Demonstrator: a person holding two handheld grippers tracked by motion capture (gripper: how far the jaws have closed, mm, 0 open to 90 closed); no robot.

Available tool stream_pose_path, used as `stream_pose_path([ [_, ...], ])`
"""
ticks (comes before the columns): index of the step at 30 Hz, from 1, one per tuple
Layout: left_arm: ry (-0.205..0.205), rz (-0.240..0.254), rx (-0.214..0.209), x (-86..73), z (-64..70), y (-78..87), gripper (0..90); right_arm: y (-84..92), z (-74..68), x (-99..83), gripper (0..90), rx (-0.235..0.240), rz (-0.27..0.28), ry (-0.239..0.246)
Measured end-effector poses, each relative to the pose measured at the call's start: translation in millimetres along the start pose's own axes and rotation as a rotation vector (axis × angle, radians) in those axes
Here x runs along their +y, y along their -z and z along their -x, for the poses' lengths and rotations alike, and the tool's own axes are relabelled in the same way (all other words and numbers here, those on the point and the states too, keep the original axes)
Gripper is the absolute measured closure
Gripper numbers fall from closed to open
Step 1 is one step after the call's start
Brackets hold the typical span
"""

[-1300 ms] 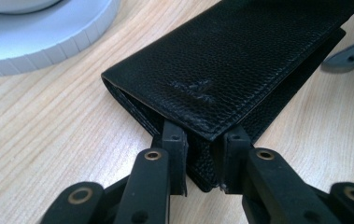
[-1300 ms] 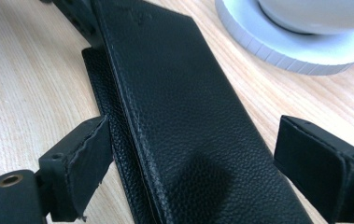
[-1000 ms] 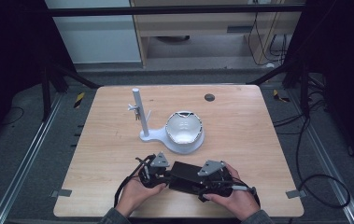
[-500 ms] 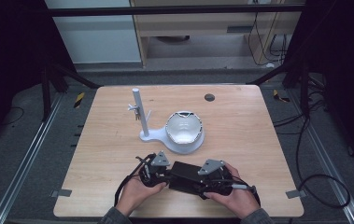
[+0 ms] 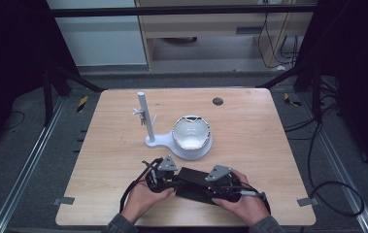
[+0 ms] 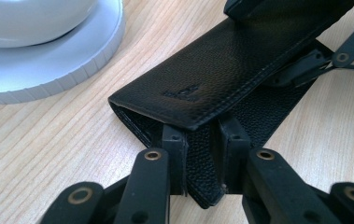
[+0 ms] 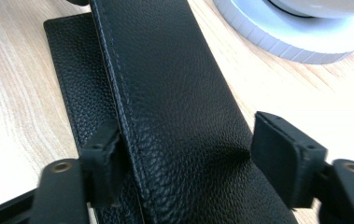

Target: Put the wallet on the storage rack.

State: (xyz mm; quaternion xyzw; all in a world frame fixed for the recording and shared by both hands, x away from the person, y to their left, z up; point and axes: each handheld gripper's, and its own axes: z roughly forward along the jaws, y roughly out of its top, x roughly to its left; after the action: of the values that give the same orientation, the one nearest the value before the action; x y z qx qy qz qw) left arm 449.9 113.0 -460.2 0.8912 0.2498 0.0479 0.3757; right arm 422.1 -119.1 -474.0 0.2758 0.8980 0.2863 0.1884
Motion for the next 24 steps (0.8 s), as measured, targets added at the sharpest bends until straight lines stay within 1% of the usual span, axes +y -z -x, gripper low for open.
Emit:
stream_pose_path([
  [3, 0.005, 0.006, -0.001, 2.6, -0.8, 0.8, 76.1, -1.1, 0.0, 0.9, 37.3, -0.024, -0.007, 0.011],
  [4, 0.006, 0.007, -0.001, 3.3, -0.9, 1.0, 76.1, -1.3, -0.4, 1.7, 42.0, -0.041, -0.011, 0.018],
  [6, 0.013, 0.014, -0.008, 5.6, -1.3, 1.1, 76.0, -1.1, -0.2, 2.2, 47.2, -0.048, -0.006, 0.022],
  [8, 0.014, 0.02, -0.01, 9.8, -0.7, 2.4, 75.5, -0.1, 0.7, 2.7, 56.5, -0.066, 0.0, 0.029],
  [10, 0.012, 0.018, -0.007, 12.4, 0.2, 4.3, 72.2, 1.1, 1.3, 3.3, 64.8, -0.081, 0.009, 0.048],
  [11, 0.007, 0.02, 0.007, 14.5, 1.4, 7.1, 70.0, 1.4, 1.5, 3.8, 67.9, -0.083, 0.015, 0.055],
  [12, 0.01, 0.025, 0.009, 15.1, 1.6, 8.6, 64.8, 2.2, 2.0, 4.7, 72.3, -0.094, 0.022, 0.076],
  [13, 0.016, 0.03, 0.014, 15.5, 1.2, 10.6, 59.5, 3.2, 2.1, 5.3, 75.0, -0.096, 0.02, 0.085],
  [14, 0.023, 0.035, 0.025, 15.4, 0.2, 12.4, 51.9, 4.2, 2.2, 5.9, 77.6, -0.101, 0.025, 0.096],
  [16, 0.032, 0.04, 0.039, 13.7, -3.4, 15.1, 37.2, 6.9, 3.7, 7.2, 80.4, -0.102, 0.028, 0.122],
  [18, 0.036, 0.051, 0.044, 11.2, -7.4, 19.1, 28.1, 10.1, 5.1, 7.7, 82.7, -0.105, 0.037, 0.141],
  [19, 0.027, 0.062, 0.043, 9.5, -9.8, 21.5, 23.7, 12.1, 6.0, 7.4, 83.3, -0.105, 0.041, 0.142],
  [20, 0.03, 0.067, 0.046, 8.8, -11.0, 22.7, 18.9, 14.1, 7.9, 6.7, 83.7, -0.103, 0.052, 0.142],
  [22, 0.031, 0.078, 0.058, 7.5, -15.1, 26.0, 16.0, 17.4, 10.6, 5.2, 83.9, -0.099, 0.07, 0.138],
  [24, 0.045, 0.087, 0.051, 7.2, -18.9, 27.9, 14.7, 21.4, 14.1, 3.5, 84.0, -0.095, 0.089, 0.124],
])
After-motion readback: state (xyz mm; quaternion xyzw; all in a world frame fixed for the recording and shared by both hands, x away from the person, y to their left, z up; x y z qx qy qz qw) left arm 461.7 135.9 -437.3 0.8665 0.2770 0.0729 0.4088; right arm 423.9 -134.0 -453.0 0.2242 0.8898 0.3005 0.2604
